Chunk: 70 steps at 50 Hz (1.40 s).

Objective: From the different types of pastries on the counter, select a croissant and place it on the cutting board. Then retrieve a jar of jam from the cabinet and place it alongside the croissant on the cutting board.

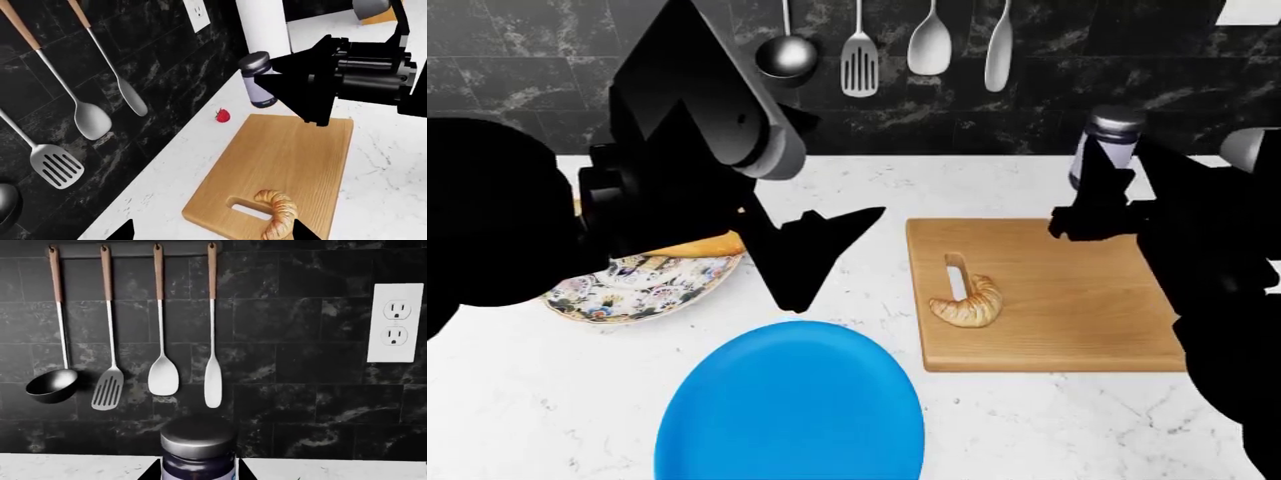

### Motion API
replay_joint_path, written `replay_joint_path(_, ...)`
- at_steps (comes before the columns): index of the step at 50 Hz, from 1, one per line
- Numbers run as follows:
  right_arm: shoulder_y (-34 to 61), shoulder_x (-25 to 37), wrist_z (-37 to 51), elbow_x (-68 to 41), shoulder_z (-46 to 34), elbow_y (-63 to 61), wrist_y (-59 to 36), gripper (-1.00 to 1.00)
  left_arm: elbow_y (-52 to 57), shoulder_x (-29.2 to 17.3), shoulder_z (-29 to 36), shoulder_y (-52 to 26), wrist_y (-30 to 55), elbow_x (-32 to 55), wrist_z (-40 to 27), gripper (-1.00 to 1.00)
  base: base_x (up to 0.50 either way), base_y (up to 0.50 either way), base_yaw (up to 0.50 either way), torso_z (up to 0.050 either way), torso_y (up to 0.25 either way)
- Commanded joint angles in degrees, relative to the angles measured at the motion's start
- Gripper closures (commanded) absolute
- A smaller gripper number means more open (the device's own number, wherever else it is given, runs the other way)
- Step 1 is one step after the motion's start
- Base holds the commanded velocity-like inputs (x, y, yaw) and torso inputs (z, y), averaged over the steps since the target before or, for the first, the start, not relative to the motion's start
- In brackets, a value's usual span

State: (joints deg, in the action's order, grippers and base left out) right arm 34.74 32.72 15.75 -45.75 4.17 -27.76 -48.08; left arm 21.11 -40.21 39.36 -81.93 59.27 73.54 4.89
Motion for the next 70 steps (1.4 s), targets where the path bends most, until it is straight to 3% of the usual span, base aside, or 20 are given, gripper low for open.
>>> replay_joint_path(1, -4.63, 6.09, 1.14, -7.42, 0.42, -2.69, -9.68, 1.0, 0.05, -0.19, -0.07, -0.12, 0.0, 0.26, -0.28, -1.0, 0.0, -0.01, -0.01, 0.0, 0.0)
replay_joint_path(12, 5.24, 10.98, 2.65, -16.73, 0.75, -1.92, -21.19, 1.0, -0.36, 0.42, 0.16, -0.62, -0.06, 0.14, -0.24, -1.0, 0.0, 0.0, 0.0, 0.0, 0.0)
replay_joint_path(37, -6.99, 6.24, 1.49, -9.37, 0.21, -0.98, -10.29, 1.0, -0.05, -0.59, 0.07, 0.07, -0.71, 0.2, -0.1, -1.0, 0.0, 0.0, 0.0, 0.0, 0.0)
replay_joint_path(70, -13.43, 7.56, -0.11, -5.68, 0.33, -1.33, -5.75, 1.0, 0.04, -0.62, 0.37, -0.3, -0.72, 0.47, -0.29, -1.0, 0.0, 0.0, 0.0, 0.0, 0.0)
